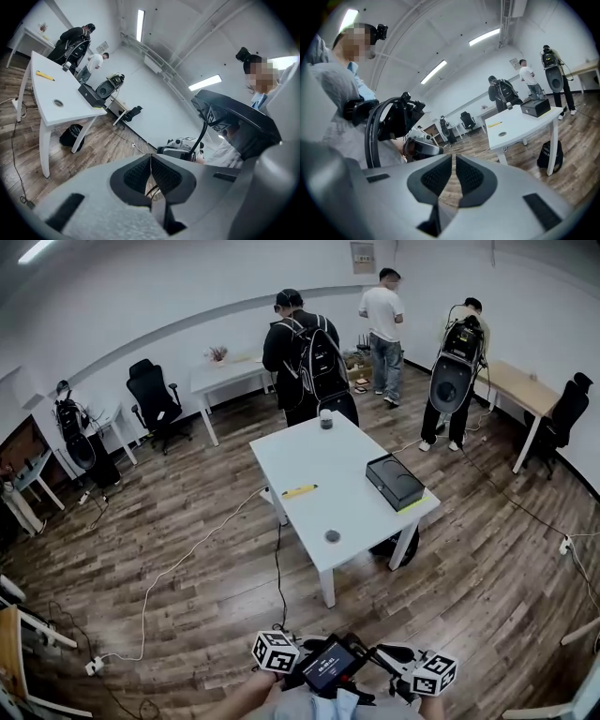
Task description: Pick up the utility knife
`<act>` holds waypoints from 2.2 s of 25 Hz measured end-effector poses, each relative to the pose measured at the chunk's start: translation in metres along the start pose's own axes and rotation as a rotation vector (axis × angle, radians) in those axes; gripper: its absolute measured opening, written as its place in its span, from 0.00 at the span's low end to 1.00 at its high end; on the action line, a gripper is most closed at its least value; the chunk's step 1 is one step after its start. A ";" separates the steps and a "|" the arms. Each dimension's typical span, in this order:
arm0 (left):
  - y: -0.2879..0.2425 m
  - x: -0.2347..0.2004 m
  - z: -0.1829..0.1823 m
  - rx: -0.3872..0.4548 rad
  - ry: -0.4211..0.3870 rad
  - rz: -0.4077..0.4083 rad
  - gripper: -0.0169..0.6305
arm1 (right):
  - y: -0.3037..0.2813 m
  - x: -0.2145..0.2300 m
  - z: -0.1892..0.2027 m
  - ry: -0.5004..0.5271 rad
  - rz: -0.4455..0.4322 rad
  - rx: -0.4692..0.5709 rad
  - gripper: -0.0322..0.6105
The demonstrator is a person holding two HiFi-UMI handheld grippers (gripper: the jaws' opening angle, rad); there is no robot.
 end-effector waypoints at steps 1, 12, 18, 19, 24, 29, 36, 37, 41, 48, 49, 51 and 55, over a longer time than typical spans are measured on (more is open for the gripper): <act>-0.002 0.000 -0.001 -0.006 -0.004 0.007 0.05 | 0.001 0.000 0.001 -0.005 0.005 0.002 0.10; 0.012 0.000 -0.001 0.049 0.010 -0.018 0.05 | -0.010 -0.004 -0.005 0.011 -0.030 -0.025 0.10; 0.020 -0.009 -0.001 0.077 0.022 -0.026 0.05 | -0.025 0.001 -0.011 0.025 -0.045 -0.045 0.10; 0.021 -0.012 -0.003 0.077 0.023 -0.026 0.05 | -0.028 0.002 -0.013 0.024 -0.046 -0.047 0.10; 0.025 -0.028 -0.020 0.088 0.014 -0.032 0.05 | -0.042 0.011 -0.022 0.020 -0.049 -0.058 0.10; 0.036 -0.049 -0.046 0.115 0.003 -0.038 0.05 | -0.070 0.022 -0.035 0.014 -0.058 -0.073 0.10; 0.060 -0.089 -0.073 0.128 0.034 -0.058 0.05 | -0.121 0.039 -0.061 0.009 -0.080 -0.106 0.10; 0.063 -0.096 -0.080 0.134 0.033 -0.060 0.05 | -0.129 0.042 -0.066 0.009 -0.081 -0.110 0.10; 0.081 -0.122 -0.108 0.148 0.027 -0.060 0.05 | -0.167 0.052 -0.087 0.010 -0.084 -0.111 0.10; 0.125 -0.171 -0.158 0.185 -0.002 -0.080 0.05 | -0.233 0.066 -0.122 0.036 -0.092 -0.112 0.10; 0.132 -0.178 -0.163 0.193 -0.004 -0.085 0.05 | -0.241 0.068 -0.125 0.037 -0.088 -0.110 0.10; 0.146 -0.192 -0.175 0.208 -0.006 -0.097 0.05 | -0.257 0.071 -0.132 0.038 -0.080 -0.107 0.10; 0.169 -0.212 -0.190 0.220 -0.001 -0.095 0.05 | -0.287 0.071 -0.145 0.048 -0.062 -0.100 0.10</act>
Point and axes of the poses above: the fingertips, and each gripper's own axes: y backward along the fingers, x to its right, z out of its underside, the point moved 10 cm from there along y, backward along the fingers, and after that the axes turned 6 degrees about z, right-handed, at the moved point
